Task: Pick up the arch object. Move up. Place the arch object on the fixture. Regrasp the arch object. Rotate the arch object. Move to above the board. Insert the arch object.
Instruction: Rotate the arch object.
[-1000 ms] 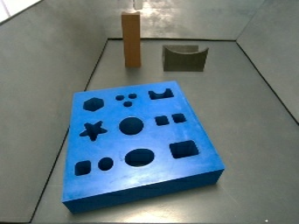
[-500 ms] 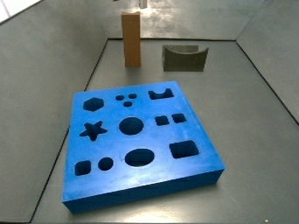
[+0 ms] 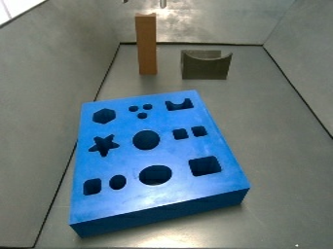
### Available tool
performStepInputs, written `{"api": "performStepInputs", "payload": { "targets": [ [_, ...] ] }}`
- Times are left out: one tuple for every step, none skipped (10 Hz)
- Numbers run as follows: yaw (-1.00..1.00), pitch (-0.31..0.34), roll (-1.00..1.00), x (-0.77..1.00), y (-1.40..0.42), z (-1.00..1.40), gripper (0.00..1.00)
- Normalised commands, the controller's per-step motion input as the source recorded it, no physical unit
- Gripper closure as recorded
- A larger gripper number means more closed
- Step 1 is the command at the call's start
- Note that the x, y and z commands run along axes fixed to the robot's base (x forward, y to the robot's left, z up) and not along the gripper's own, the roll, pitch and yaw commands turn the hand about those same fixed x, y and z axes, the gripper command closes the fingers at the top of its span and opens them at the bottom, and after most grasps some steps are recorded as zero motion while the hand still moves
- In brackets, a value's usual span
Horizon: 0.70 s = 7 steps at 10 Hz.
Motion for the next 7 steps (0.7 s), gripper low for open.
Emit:
{"api": "performStepInputs", "payload": {
  "targets": [
    [1.0,0.015,-0.08,0.05,0.0,-0.02,0.0],
    [0.95,0.019,-0.1,0.05,0.0,-0.02,0.0],
    [0.71,0.019,-0.1,0.05,0.0,-0.02,0.0],
    [0.42,0.019,-0.1,0.05,0.0,-0.02,0.0],
    [0.27,0.019,-0.1,0.05,0.0,-0.02,0.0],
    [0.2,0.019,-0.1,0.05,0.0,-0.02,0.0],
    [0.12,0.02,-0.09,0.0,0.0,-1.0,0.0]
  ]
}}
